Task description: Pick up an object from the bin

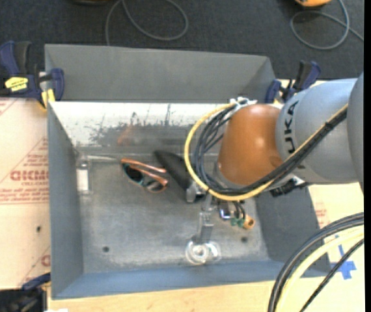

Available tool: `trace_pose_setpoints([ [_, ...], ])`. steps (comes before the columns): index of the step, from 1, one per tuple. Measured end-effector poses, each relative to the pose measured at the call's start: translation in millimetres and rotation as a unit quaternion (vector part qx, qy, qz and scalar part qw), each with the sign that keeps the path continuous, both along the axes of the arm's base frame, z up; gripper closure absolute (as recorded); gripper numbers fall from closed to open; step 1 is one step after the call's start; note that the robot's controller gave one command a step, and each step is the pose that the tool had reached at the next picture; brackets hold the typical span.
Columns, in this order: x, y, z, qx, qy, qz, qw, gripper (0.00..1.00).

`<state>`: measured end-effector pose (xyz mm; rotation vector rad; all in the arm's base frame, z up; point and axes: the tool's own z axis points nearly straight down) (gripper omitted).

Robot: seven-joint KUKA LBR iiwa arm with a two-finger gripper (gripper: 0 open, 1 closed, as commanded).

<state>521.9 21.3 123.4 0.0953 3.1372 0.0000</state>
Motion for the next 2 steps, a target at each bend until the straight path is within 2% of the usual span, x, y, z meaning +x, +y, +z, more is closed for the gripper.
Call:
trace_pose_setpoints([
  [1, 24.4, -1, -7, 0.000, -0.0001, 0.076, 0.9971, 0.00],
  [2, 56.4, -10, -26, 0.001, -0.0026, -0.077, 0.9970, 0.00],
])
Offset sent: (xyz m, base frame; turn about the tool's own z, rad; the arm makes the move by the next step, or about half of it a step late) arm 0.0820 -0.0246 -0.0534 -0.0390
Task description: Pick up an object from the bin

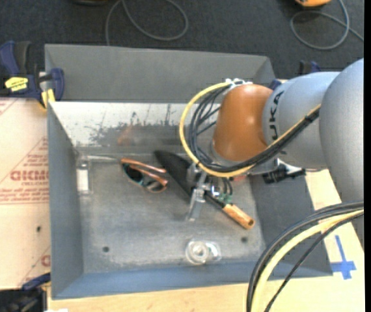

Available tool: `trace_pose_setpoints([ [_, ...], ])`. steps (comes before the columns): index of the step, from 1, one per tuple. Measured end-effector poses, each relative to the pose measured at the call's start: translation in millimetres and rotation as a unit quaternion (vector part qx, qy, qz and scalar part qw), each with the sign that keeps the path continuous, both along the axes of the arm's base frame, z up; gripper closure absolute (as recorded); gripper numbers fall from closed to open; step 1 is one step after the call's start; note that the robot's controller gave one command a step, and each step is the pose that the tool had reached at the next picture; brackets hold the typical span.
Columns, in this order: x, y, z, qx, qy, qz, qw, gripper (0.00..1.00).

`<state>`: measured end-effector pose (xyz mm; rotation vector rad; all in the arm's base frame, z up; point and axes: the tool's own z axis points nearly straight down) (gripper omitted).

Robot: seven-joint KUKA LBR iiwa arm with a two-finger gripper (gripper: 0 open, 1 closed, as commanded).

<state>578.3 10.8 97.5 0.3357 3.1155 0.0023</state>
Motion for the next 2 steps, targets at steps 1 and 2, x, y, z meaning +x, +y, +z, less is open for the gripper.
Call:
trace_pose_setpoints([
  [1, 30.5, 17.7, -26.4, -0.001, 0.0000, 0.111, 0.9938, 1.00],
  [2, 30.5, 17.7, -26.4, -0.001, 0.0000, 0.111, 0.9938, 1.00],
])
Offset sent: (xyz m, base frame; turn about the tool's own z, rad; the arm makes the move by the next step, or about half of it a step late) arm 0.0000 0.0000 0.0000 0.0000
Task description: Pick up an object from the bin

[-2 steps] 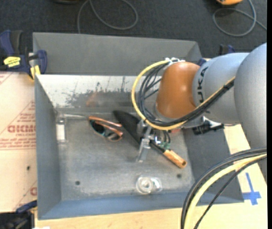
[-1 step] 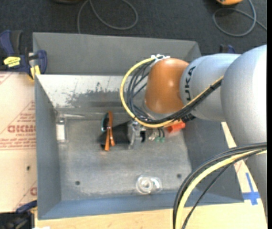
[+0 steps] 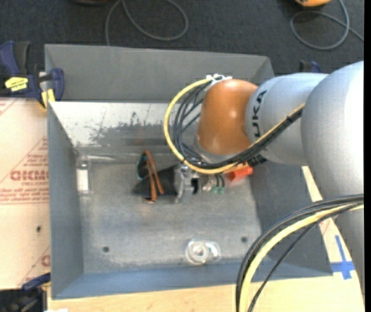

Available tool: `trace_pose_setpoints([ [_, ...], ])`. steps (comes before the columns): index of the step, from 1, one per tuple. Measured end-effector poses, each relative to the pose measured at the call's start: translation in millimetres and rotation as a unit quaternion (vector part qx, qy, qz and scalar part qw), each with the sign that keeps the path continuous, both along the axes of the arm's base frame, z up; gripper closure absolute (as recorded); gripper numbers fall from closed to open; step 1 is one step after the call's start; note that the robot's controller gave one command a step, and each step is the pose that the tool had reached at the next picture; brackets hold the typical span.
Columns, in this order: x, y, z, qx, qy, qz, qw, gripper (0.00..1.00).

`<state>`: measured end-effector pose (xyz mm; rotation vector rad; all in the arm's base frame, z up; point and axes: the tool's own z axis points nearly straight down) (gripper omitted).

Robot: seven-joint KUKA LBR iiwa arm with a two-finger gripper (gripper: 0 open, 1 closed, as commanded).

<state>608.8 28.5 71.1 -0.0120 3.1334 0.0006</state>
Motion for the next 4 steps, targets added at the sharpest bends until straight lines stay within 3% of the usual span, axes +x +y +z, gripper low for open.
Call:
trace_pose_setpoints([
  [1, -1.1, 0, 4, 0.000, 0.0011, 0.000, 1.0000, 1.00],
  [4, -2.5, -1, 63, 0.000, 0.0041, -0.001, 1.0000, 1.00],
])
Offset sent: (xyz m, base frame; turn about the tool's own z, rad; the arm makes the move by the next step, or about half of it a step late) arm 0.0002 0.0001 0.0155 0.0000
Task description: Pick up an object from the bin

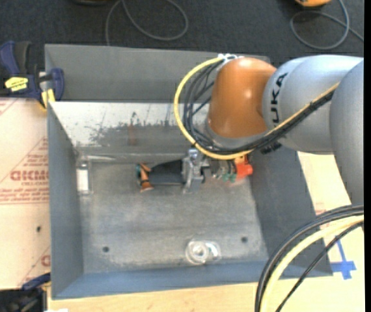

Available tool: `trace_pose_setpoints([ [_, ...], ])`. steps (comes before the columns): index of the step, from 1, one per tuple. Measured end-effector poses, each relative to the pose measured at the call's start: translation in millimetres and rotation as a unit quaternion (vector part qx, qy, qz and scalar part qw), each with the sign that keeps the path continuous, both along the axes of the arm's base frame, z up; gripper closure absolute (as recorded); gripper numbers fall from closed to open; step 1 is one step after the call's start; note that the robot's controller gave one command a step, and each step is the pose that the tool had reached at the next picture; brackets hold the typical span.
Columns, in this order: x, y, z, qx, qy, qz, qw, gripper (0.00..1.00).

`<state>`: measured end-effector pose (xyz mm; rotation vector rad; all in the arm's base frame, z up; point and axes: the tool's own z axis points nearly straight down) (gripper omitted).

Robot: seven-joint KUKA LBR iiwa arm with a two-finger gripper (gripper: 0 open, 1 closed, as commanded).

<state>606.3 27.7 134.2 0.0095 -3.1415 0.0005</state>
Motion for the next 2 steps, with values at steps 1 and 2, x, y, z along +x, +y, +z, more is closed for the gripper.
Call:
trace_pose_setpoints([
  [1, 0.5, 0, 24, 0.000, -0.0007, 0.000, 1.0000, 1.00],
  [2, 1.0, 0, 45, 0.000, -0.0016, 0.000, 1.0000, 1.00],
])
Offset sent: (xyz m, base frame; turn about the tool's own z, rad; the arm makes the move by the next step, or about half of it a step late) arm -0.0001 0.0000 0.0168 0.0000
